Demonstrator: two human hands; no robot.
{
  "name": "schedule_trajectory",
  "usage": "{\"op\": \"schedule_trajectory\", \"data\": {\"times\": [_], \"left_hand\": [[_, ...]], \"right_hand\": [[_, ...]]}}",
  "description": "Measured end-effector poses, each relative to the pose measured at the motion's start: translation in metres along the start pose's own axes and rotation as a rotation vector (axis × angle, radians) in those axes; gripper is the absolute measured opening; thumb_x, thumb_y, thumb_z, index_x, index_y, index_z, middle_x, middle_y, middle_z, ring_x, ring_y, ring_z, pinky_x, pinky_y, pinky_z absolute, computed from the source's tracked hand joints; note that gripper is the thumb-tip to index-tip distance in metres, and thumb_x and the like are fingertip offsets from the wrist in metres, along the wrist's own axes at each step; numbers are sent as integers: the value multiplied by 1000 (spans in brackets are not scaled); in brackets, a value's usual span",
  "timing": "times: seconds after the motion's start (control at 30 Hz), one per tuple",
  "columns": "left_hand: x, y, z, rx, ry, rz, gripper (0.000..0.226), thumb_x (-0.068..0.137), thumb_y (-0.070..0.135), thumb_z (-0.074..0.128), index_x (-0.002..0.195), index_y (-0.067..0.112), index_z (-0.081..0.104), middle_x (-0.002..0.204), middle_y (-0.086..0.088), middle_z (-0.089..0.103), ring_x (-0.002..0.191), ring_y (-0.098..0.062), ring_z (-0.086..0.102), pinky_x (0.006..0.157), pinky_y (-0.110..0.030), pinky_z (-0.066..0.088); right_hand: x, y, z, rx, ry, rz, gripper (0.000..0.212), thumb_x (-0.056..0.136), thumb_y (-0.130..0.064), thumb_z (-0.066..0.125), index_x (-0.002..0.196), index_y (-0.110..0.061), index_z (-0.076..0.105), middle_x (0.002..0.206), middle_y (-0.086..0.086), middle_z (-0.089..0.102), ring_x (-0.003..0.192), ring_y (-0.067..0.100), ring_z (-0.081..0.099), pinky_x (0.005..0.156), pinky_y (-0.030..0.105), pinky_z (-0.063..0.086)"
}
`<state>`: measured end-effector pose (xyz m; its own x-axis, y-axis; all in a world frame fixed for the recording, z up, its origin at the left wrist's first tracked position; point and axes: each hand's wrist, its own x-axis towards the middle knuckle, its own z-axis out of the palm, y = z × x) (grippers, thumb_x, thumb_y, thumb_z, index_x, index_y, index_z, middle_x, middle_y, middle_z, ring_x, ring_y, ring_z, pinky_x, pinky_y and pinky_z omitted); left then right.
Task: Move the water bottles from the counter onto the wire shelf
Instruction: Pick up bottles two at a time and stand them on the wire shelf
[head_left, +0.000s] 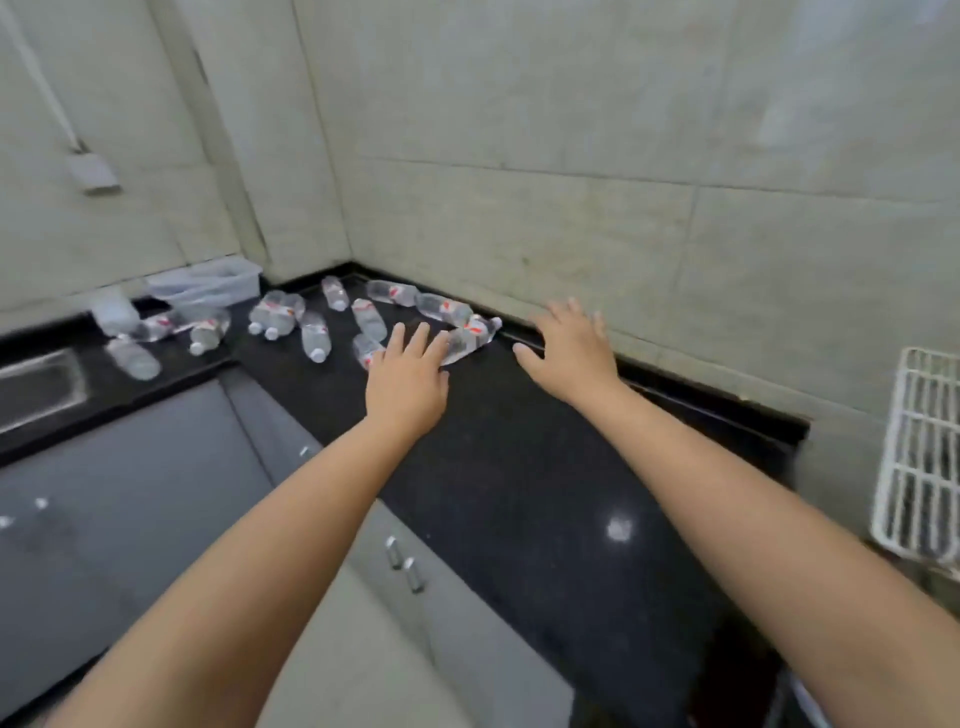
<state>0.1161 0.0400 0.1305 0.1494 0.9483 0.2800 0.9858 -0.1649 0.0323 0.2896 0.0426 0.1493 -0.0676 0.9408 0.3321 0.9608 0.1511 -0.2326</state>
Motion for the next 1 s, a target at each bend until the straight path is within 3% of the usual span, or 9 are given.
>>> {"op": "schedule_trajectory", "data": {"times": [0.17,0.37,0.7,1.0], "left_hand": [[-36,-120,37,17,-173,-138,52,99,26,35,148,18,18,158,-2,15,146,-29,6,116,-44,18],[-45,-202,79,-17,-297,-197,51,100,26,32,148,19,17,158,-2,13,147,-28,5,118,-41,14],[34,-298,155,-61,-375,-280,50,101,26,31,148,18,18,158,-2,14,147,-27,4,118,-41,15],[175,-349,205,-24,-475,-145,50,101,26,32,148,17,18,158,-3,15,147,-27,6,118,-40,16]], "right_hand": [[8,-112,94,90,-136,-1,49,92,-36,46,134,-11,41,150,9,30,143,29,14,116,49,10],[17,-176,179,74,-309,-6,51,93,-37,43,137,-13,36,152,9,27,144,28,12,116,49,10],[107,-172,294,137,-296,201,47,92,-29,48,132,-6,43,145,13,38,139,29,26,112,47,22],[224,-145,355,273,-325,375,47,92,-26,49,132,-4,43,146,15,37,138,29,29,113,41,26]]}}
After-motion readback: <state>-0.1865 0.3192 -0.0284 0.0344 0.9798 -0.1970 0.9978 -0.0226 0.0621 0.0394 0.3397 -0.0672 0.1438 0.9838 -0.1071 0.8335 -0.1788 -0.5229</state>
